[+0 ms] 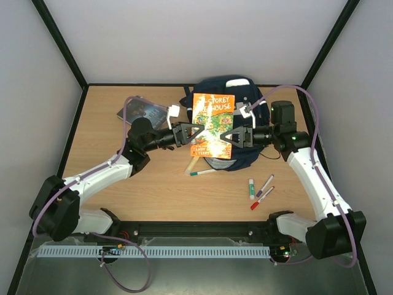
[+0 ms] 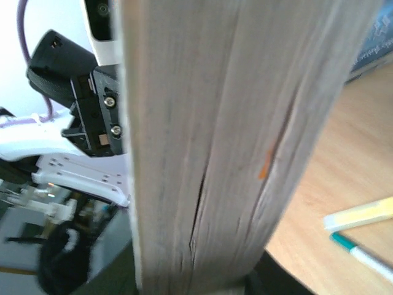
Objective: Pack the student bag
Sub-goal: Pick up the book from the center of the board, then move the student bag to the center of the board.
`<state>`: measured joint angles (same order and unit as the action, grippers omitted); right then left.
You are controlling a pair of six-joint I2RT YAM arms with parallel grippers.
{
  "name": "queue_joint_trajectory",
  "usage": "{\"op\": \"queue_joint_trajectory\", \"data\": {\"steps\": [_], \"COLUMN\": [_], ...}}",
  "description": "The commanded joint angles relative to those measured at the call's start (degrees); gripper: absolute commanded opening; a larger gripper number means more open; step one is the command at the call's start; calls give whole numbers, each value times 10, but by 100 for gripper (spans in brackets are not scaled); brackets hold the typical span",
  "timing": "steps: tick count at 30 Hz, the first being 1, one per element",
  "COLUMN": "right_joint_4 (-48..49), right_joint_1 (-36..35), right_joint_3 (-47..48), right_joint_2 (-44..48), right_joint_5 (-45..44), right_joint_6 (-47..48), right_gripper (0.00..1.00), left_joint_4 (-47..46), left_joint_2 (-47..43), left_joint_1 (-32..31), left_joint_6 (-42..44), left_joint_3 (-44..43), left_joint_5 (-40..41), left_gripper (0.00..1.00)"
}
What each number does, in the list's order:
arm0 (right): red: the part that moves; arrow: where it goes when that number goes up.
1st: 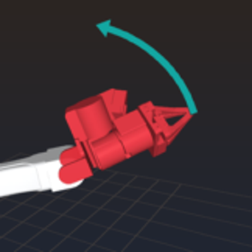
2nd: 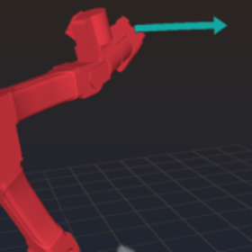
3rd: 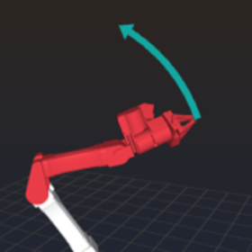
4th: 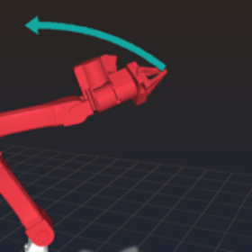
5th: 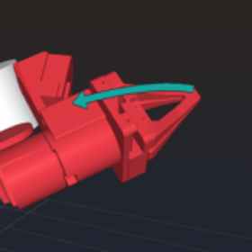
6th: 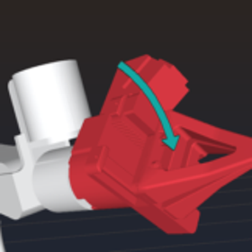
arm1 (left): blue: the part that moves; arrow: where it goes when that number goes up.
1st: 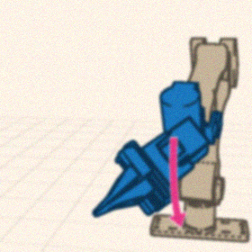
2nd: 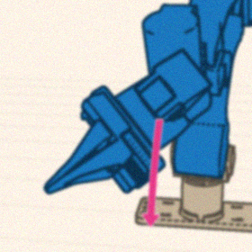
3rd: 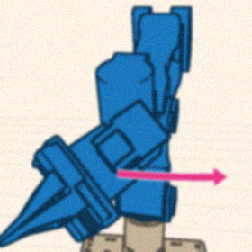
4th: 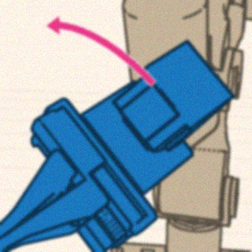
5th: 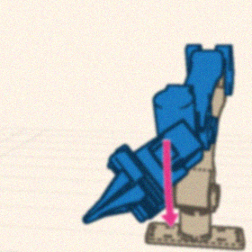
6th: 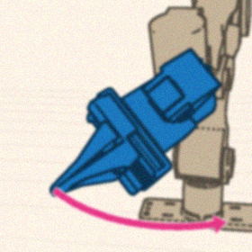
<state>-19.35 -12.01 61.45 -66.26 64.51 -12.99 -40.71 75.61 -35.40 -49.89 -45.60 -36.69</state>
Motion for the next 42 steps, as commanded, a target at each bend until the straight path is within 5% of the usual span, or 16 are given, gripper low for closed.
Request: {"op": "queue_joint_trajectory", "data": {"steps": [1, 4, 9, 12, 19, 26, 33, 42], "right_joint_4": [36, 36, 16, 20, 92, 86, 90, 90], "right_joint_1": [2, 9, 57, 119, 197, 198, 199, 199], "right_joint_3": [10, 6, 6, -23, -156, -167, -178, -181], "right_joint_2": [33, 36, 34, 47, 109, 141, 146, 145], "right_joint_5": [-21, -65, -140, -173, -249, -276, -263, -263], "right_joint_6": [-4, -2, 28, 50, 89, 108, 104, 107], "right_gripper": [22, 10, 1, 1, 1, 1, 1, 1], "left_joint_4": [-3, 12, 108, 223, 370, 371, 341, 350], "left_joint_2": [15, 22, 47, 72, 184, 336, 396, 484], "left_joint_1": [-1, 0, 0, 8, 76, 77, 69, 78], "left_joint_6": [21, 27, 56, 73, 28, 17, 2, -20], "left_joint_3": [-14, -21, -56, -96, -180, -259, -281, -355], "left_joint_5": [12, 13, 57, 116, 167, 140, 170, 201], "left_gripper": [2, 5, 58, 68, 63, 62, 59, 39]}}
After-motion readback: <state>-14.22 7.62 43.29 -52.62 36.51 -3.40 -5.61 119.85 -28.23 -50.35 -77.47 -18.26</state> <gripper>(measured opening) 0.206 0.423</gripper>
